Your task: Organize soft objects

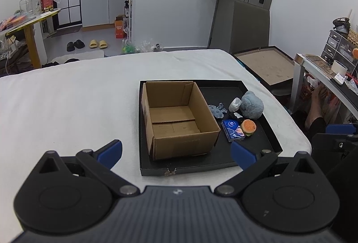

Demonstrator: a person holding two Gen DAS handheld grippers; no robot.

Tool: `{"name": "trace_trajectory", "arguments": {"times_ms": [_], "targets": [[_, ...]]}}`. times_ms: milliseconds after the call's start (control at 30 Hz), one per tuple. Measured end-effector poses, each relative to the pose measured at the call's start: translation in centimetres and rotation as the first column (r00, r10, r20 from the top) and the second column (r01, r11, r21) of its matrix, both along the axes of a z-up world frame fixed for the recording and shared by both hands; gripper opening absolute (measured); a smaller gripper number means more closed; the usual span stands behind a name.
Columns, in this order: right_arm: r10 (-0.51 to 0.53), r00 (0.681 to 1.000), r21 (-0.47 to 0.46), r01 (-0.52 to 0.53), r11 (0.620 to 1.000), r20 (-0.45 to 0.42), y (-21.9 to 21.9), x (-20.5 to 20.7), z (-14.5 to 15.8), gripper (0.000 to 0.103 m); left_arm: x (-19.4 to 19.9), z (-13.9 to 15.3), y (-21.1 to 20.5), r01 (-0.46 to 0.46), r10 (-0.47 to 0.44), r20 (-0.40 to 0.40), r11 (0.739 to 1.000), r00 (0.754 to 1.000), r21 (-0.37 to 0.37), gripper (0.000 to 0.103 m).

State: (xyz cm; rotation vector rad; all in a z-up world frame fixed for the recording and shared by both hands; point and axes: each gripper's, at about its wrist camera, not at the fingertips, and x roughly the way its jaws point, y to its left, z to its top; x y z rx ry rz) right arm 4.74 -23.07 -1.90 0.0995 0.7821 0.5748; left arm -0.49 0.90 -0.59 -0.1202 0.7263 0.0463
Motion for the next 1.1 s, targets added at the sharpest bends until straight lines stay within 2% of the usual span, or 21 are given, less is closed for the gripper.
{"name": "trace_trajectory", "arguments": {"times_ms": [1100], "targets": [[-0.002, 1.000, -0.013, 0.002, 1.000, 0.006, -0.31, 0.14, -0.09, 0.103, 0.15, 0.24, -0.25, 0.015, -0.015, 0.004, 1.000, 1.000, -0.002, 0.103]]}}
